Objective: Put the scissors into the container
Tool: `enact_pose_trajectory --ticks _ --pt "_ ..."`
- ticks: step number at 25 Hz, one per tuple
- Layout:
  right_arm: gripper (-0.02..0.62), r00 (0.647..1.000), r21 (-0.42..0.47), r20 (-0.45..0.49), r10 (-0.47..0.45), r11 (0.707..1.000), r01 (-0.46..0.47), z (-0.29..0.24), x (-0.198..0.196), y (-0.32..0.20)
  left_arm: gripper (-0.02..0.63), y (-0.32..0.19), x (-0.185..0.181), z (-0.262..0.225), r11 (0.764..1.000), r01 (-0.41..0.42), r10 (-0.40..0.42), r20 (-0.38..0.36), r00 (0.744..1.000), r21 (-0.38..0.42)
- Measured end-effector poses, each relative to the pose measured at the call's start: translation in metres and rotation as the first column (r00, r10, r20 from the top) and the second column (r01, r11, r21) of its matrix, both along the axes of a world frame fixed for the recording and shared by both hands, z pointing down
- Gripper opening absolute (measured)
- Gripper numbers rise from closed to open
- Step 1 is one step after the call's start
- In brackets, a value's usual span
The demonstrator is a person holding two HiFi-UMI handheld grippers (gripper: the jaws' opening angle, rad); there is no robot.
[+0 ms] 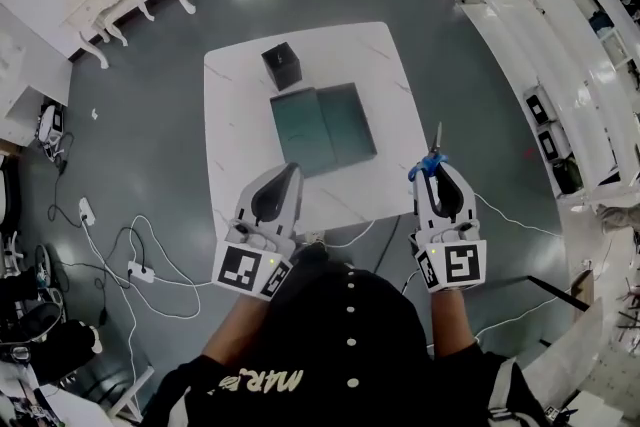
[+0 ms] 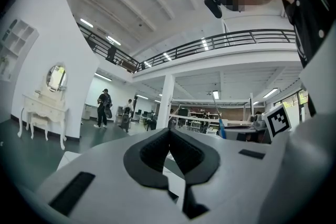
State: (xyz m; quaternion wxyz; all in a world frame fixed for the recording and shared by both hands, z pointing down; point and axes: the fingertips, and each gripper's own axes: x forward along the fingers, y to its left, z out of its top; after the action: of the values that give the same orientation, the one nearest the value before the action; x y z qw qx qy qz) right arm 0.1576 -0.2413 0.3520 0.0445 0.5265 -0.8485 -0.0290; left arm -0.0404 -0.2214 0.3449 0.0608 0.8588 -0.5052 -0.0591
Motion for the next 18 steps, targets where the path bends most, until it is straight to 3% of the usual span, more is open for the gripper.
enact_pose_trajectory --ticks 18 --pt "0.100 0.996 -0.073 -0.076 -0.037 0.997 0.032 0.030 -0.031 -0.083 0.026 -0.073 -0.011 0.020 0.997 -0.042 0.040 -0.016 0.999 -0.070"
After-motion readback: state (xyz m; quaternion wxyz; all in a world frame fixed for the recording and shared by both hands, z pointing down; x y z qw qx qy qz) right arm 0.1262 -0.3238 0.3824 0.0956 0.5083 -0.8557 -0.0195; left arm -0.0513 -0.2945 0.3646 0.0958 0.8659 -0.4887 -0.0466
